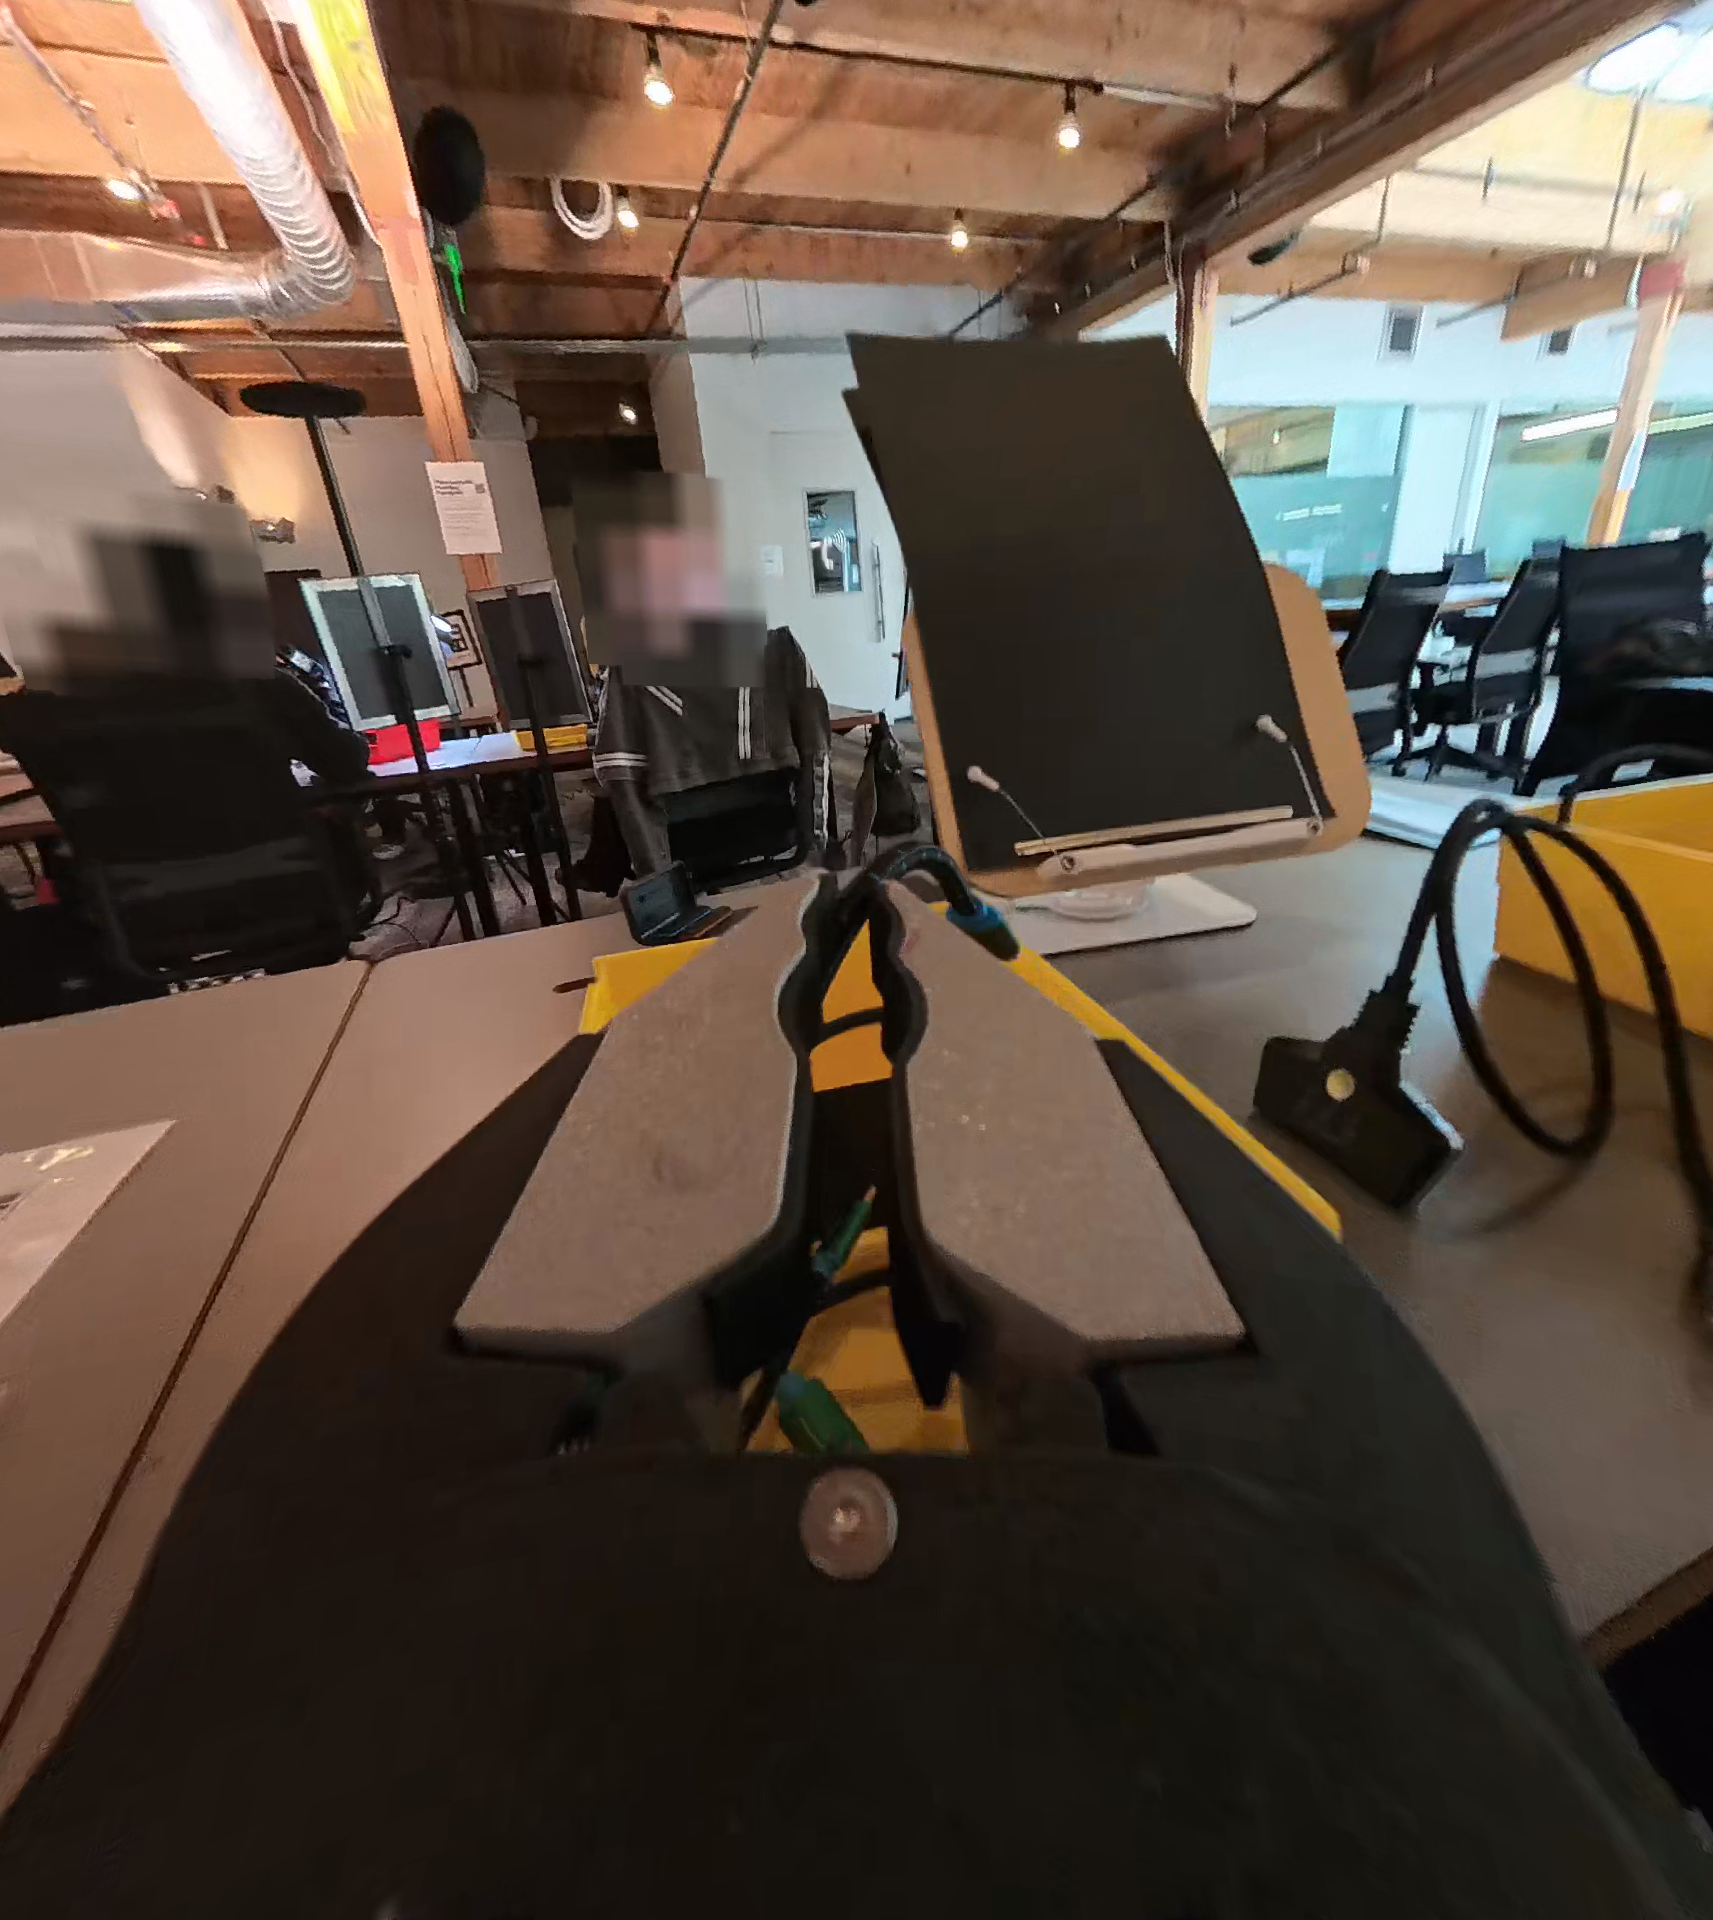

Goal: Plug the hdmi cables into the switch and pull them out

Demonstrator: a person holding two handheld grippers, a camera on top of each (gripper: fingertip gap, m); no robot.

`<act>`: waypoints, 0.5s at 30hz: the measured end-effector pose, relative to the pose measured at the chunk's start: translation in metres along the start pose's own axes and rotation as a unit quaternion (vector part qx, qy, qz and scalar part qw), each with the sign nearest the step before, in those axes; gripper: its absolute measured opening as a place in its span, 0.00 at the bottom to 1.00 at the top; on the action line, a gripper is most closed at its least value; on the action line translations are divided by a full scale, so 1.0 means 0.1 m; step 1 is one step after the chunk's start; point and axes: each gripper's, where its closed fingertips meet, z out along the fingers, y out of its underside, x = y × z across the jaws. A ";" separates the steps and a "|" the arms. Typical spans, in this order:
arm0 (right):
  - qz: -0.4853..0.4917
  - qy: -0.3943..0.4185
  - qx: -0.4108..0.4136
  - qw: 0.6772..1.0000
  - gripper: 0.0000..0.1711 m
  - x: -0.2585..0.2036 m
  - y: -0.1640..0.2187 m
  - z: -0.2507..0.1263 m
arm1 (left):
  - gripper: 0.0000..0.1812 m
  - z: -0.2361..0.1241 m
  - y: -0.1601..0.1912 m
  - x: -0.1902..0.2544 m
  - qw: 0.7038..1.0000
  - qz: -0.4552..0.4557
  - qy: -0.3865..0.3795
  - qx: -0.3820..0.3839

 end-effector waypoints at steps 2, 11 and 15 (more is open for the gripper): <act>0.001 -0.018 -0.005 1.000 0.28 -0.11 0.02 0.07 | 0.00 0.18 0.00 0.06 1.000 0.020 0.010 -0.007; -0.032 -0.045 -0.043 0.998 0.29 -0.42 0.14 0.28 | 0.00 1.08 -0.54 0.08 0.991 0.084 0.056 -0.092; -0.030 -0.041 -0.035 0.998 0.29 -0.36 0.11 0.22 | 0.01 0.89 -0.43 0.16 0.982 0.056 0.092 -0.152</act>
